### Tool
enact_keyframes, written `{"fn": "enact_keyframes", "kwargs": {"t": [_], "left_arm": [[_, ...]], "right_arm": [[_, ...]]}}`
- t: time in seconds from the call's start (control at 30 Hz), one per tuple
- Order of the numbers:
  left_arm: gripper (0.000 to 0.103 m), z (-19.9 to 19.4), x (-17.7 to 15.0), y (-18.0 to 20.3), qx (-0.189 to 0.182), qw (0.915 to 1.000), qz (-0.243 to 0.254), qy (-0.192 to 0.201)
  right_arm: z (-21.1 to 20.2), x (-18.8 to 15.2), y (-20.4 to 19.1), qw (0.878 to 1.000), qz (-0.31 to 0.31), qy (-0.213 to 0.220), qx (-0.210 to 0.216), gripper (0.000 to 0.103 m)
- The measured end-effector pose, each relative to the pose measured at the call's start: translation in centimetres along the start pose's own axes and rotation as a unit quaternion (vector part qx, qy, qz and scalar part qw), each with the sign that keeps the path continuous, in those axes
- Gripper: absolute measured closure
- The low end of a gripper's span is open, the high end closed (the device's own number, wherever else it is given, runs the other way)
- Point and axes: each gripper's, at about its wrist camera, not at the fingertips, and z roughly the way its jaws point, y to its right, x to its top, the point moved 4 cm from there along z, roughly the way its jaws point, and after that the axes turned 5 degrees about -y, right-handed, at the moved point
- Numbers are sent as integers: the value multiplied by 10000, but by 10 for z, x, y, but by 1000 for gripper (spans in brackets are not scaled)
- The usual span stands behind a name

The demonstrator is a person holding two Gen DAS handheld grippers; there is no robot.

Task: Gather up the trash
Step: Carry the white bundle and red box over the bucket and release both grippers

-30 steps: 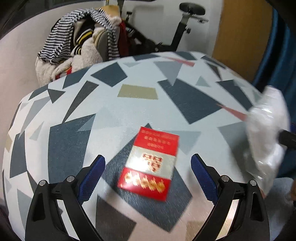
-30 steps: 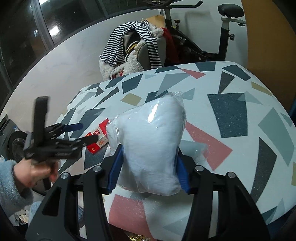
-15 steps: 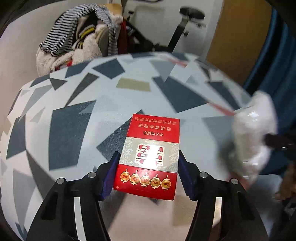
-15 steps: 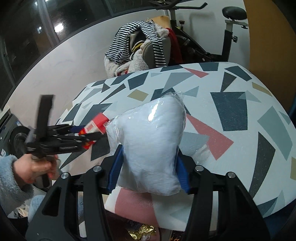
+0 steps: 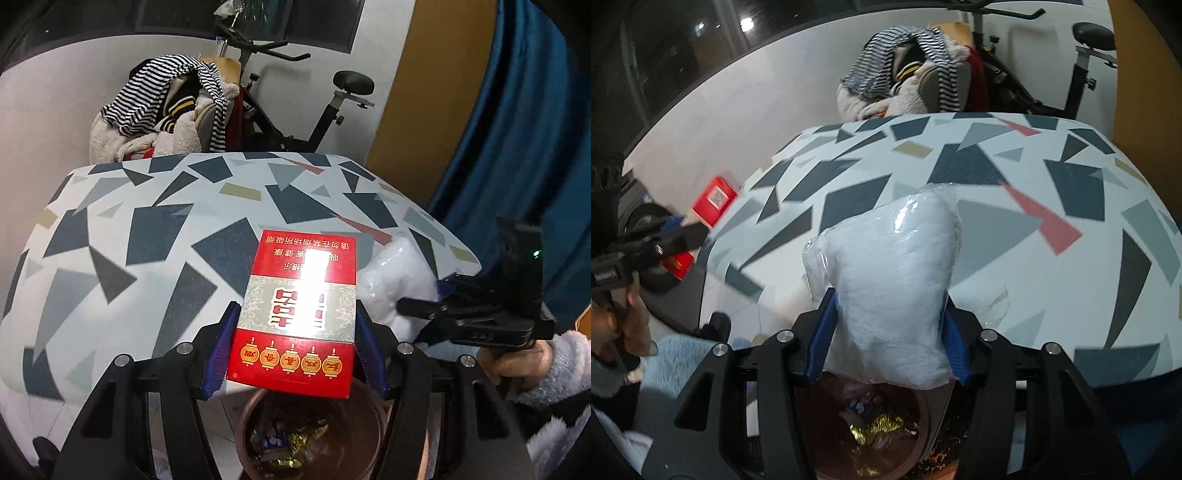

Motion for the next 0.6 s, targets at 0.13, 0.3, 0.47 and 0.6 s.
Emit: {"fn": "enact_keyframes", "kwargs": {"t": [0.13,0.3,0.47,0.6], "left_arm": [[45,-17,-19,0,-28,9999,-158,58],[45,-28,-38,-2,-4,9996,-274,89],[45,-31,-53,-2,-8,9993,-355,67],[45,-30,-63,0,6,9994,-358,20]], "right_arm": [[4,-23,-17,9994,-277,-191,112,49],[15,-48,-35,9976,-428,-466,273,49],[36,-71,-46,9943,-511,-854,379,49],[52,-84,-50,9925,-553,-1035,336,49]]}}
